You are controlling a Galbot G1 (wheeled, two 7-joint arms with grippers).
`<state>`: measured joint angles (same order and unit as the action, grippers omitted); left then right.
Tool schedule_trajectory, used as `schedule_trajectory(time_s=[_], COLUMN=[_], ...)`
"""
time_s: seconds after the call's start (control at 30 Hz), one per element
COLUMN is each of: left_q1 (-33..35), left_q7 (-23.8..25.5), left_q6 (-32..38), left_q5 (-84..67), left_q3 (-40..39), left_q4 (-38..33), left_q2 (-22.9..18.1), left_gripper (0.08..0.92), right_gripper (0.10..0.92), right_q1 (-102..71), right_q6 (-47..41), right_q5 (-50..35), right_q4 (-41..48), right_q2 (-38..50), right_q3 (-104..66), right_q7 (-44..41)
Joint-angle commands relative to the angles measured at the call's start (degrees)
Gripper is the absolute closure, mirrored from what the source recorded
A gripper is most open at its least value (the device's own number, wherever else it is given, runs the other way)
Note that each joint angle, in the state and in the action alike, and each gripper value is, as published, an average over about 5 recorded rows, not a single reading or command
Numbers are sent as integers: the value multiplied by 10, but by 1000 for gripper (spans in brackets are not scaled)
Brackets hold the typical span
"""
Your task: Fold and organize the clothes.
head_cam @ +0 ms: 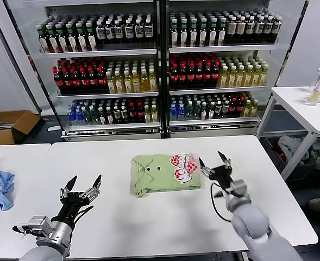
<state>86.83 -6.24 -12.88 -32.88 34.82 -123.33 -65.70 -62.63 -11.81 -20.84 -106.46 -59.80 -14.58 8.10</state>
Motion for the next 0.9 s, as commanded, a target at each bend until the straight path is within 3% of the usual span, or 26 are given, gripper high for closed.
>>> schedule_trajectory(time_s=[0.03,0.9], left_q1=[4,57], left_q7=[1,15], left_q6=[-1,-11], left_q5=[3,49], left_q3=[-3,3], left_q4=[-9,-60], left_q2=[-3,-41], left_gripper=[177,177], right_gripper=[230,203], right_q1=[-254,-247], right_q6=[39,48], right_q5=[-17,45], right_q4=[-155,-174], right_q2=[3,13], right_q3=[-152,-145], right_q7=[8,17])
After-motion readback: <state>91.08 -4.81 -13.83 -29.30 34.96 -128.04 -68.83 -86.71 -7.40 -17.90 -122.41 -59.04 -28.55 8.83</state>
